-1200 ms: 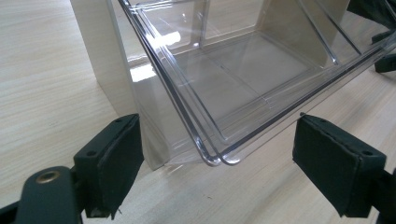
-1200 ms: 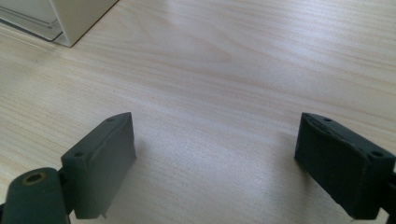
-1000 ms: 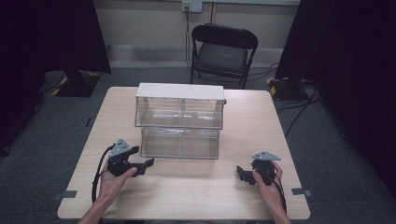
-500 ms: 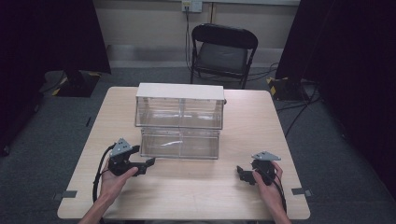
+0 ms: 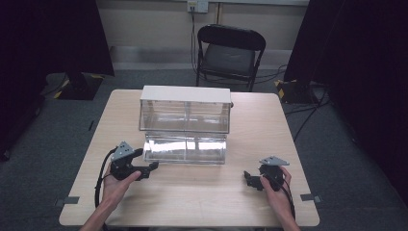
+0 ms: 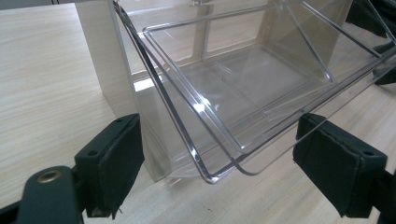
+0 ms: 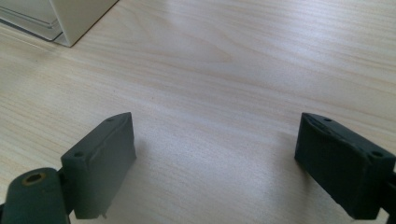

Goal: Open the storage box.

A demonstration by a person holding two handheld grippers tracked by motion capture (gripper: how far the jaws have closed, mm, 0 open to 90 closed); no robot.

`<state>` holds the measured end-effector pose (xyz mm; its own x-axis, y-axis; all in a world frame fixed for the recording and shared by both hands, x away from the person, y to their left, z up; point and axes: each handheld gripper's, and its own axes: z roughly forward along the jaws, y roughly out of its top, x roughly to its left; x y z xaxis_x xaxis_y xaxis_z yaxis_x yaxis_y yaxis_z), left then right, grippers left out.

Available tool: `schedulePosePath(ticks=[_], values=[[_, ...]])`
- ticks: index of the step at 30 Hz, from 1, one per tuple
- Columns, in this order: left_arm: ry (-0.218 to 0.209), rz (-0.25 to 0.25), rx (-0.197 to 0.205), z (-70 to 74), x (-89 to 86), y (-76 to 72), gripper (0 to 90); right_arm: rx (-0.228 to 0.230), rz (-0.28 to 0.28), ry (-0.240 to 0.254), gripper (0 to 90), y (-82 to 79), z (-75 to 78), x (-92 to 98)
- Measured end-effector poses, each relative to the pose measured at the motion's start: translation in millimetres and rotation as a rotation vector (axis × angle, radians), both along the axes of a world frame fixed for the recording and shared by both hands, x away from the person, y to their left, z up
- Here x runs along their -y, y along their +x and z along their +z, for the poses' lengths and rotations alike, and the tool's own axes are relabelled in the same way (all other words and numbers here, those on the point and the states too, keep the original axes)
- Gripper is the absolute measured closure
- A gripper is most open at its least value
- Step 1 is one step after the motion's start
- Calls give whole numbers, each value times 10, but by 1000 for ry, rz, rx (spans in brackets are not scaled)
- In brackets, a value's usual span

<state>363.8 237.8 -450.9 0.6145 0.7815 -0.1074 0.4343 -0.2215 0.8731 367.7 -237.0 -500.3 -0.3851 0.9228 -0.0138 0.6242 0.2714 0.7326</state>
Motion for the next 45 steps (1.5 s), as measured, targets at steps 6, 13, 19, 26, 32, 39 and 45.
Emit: schedulePosePath(ticks=[6, 13, 19, 26, 32, 39, 45], values=[[-9, 4, -2, 17, -2, 7, 160, 0, 0, 0, 115, 0, 0, 0], [-15, 3, 2, 54, 8, 3, 162, 0, 0, 0, 115, 0, 0, 0], [-29, 2, -10, 70, 20, 6, 159, 0, 0, 0, 115, 0, 0, 0], [-35, 3, -8, 96, 29, 7, 158, 0, 0, -1, 111, 3, -1, 0], [-35, -1, 1, 136, 34, 15, 158, 0, 0, 0, 111, 3, -1, -1], [-45, 8, -1, 158, 42, 25, 158, 0, 0, 0, 109, 4, -1, -1], [-31, 7, 4, 179, 50, 42, 158, -1, 0, 1, 109, 4, 0, -1]])
